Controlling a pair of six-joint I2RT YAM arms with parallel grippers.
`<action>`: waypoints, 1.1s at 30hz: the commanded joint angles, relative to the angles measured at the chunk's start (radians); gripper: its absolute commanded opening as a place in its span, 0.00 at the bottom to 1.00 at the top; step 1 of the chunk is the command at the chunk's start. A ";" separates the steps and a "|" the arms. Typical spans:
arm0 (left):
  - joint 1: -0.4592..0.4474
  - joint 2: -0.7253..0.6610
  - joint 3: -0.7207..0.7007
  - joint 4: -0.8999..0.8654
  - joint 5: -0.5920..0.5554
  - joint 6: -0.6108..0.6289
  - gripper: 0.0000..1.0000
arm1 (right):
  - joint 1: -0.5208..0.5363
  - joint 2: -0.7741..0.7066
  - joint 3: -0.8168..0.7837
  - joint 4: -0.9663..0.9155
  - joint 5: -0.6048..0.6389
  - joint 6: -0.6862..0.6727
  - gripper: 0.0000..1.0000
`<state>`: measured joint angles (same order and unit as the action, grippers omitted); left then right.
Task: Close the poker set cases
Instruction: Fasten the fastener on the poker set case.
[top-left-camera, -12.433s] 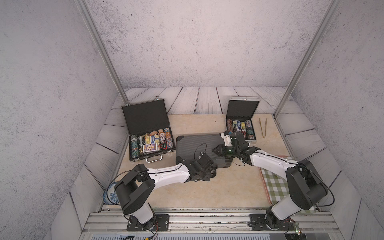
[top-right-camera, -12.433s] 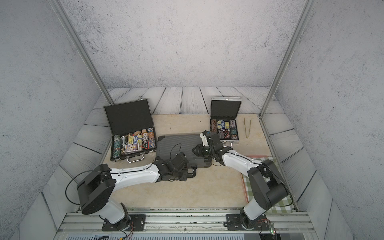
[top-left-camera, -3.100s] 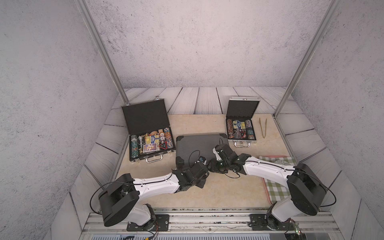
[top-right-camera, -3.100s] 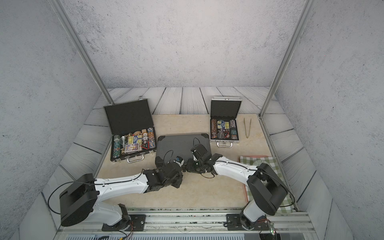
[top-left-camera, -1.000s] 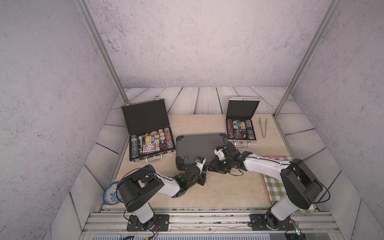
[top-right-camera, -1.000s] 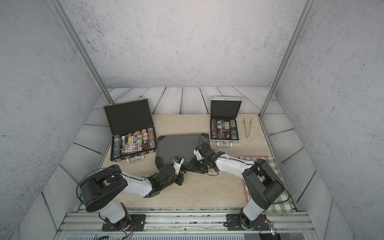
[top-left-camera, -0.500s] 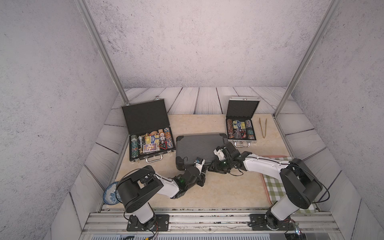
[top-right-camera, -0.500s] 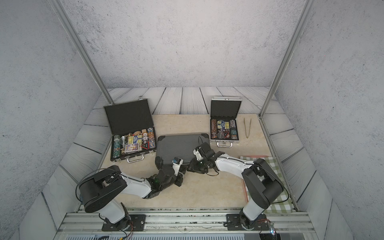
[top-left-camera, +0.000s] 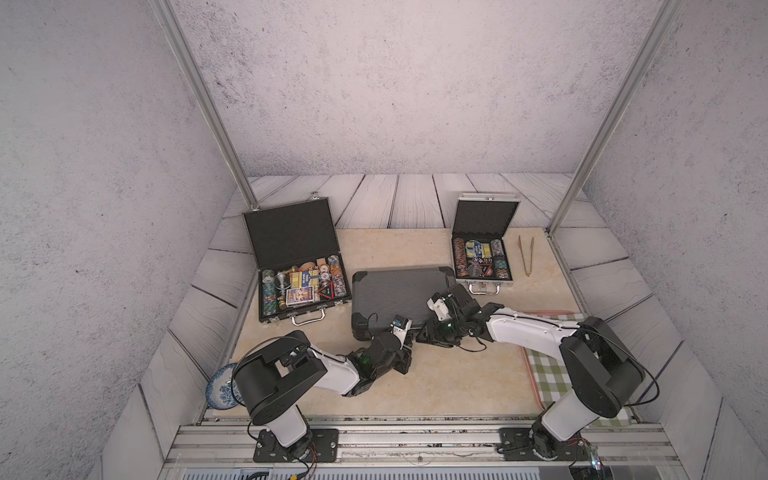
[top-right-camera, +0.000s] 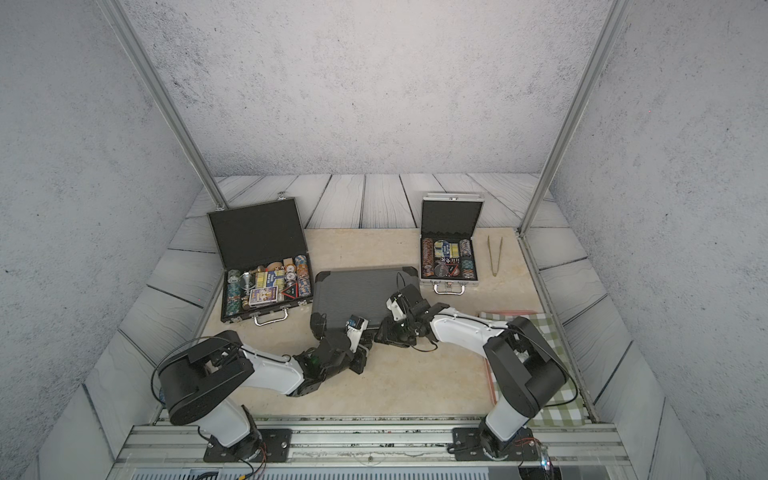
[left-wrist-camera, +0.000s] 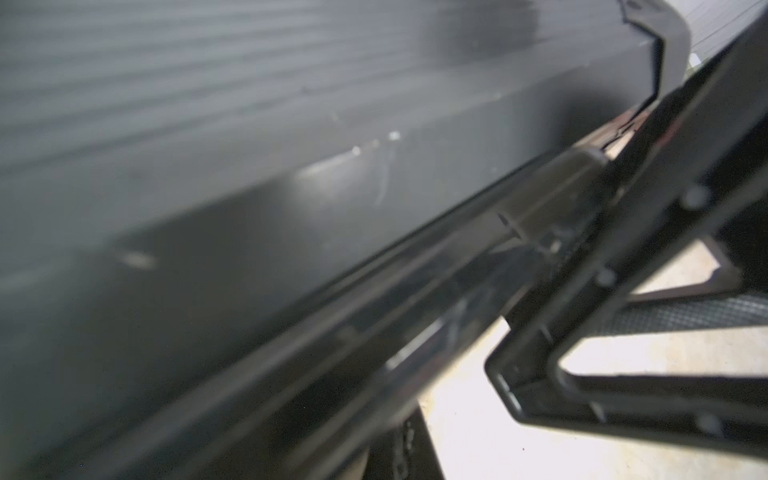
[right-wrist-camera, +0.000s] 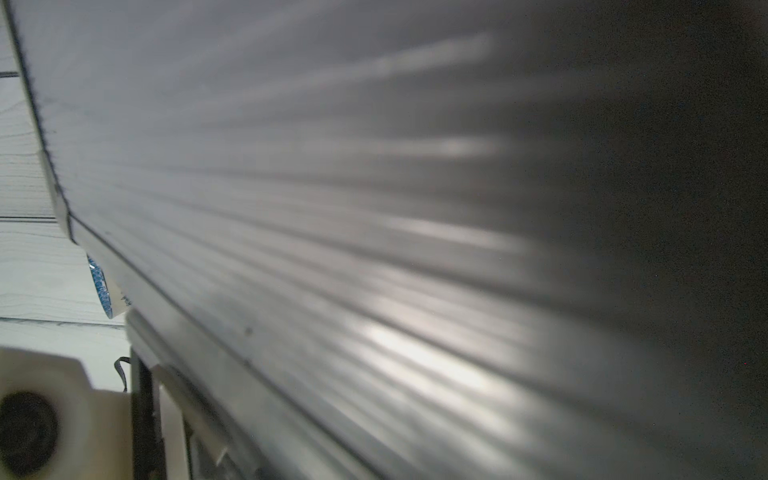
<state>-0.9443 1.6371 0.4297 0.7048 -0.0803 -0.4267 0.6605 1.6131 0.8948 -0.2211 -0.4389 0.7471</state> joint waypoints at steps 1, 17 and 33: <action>0.014 0.022 0.015 -0.053 -0.070 0.012 0.00 | -0.045 0.047 0.046 0.114 0.153 0.006 0.43; 0.014 0.021 0.019 -0.109 -0.115 0.024 0.00 | -0.053 0.052 0.042 0.116 0.149 -0.002 0.42; 0.014 0.066 0.030 -0.177 -0.228 0.048 0.00 | -0.063 0.060 0.041 0.116 0.144 -0.002 0.42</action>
<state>-0.9585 1.6508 0.4633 0.6273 -0.1497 -0.3992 0.6571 1.6192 0.9043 -0.2356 -0.4442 0.7319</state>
